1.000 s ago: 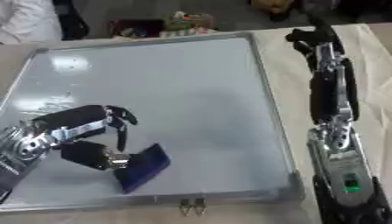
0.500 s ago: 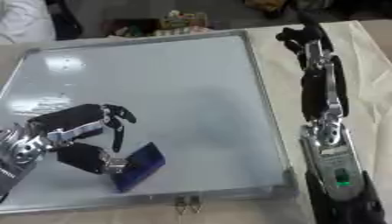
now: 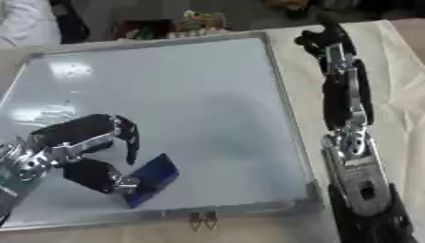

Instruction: Wipe the whiteboard clean with a brush.

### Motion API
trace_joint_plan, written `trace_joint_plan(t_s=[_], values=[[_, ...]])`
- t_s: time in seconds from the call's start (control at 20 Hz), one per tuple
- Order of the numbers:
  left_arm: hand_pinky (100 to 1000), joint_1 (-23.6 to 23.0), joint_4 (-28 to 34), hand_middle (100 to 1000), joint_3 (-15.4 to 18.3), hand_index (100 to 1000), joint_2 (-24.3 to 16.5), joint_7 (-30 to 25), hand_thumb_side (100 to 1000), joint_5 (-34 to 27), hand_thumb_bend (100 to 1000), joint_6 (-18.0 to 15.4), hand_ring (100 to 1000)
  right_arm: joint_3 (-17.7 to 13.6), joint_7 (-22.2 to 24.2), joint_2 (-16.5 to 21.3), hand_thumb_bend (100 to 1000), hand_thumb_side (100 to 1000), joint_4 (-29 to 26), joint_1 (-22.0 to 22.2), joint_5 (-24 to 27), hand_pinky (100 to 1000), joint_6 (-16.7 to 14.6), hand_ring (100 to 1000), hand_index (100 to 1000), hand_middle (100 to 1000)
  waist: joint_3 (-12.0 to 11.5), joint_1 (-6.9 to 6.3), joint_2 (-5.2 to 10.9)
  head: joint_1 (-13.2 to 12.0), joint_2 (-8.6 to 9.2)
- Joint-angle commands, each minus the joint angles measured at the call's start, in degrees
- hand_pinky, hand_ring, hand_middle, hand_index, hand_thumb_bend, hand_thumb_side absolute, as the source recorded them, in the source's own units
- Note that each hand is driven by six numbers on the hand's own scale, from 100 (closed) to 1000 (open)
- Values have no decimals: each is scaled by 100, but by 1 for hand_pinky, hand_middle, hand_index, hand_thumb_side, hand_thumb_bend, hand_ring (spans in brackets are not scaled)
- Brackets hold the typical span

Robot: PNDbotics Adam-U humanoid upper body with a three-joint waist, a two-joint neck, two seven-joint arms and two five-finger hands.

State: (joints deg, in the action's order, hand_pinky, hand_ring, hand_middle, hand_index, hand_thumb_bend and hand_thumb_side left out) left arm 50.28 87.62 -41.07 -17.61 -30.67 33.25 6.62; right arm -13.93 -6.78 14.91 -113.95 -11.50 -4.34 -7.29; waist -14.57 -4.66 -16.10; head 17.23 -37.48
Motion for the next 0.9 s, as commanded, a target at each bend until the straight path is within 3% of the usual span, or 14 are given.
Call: trace_joint_plan(t_s=[0.05, 0.45, 0.7, 0.9], values=[[968, 8, -65, 608, 121, 500, 55, 148, 814, 241, 685, -106, 795, -29, 14, 130, 101, 1000, -64, -22, -34, 873, -15, 864, 933, 622, -3, 17, 119, 2, -35], [962, -72, -448, 658, 133, 479, 200, 214, 788, 444, 638, -273, 805, -27, 35, 121, 103, 1000, -64, -31, -28, 873, -44, 863, 934, 616, 53, 43, 91, -56, -18], [956, -113, -661, 739, 169, 479, 254, 258, 726, 530, 526, -274, 836, -24, 49, 122, 101, 1000, -64, -35, -17, 873, -57, 862, 934, 611, 78, 46, 77, -73, -10], [957, -136, -770, 731, 178, 476, 284, 276, 745, 536, 529, -250, 835, -18, 65, 114, 100, 1000, -64, -43, -9, 873, -59, 862, 934, 610, 79, 37, 73, -86, 5]])
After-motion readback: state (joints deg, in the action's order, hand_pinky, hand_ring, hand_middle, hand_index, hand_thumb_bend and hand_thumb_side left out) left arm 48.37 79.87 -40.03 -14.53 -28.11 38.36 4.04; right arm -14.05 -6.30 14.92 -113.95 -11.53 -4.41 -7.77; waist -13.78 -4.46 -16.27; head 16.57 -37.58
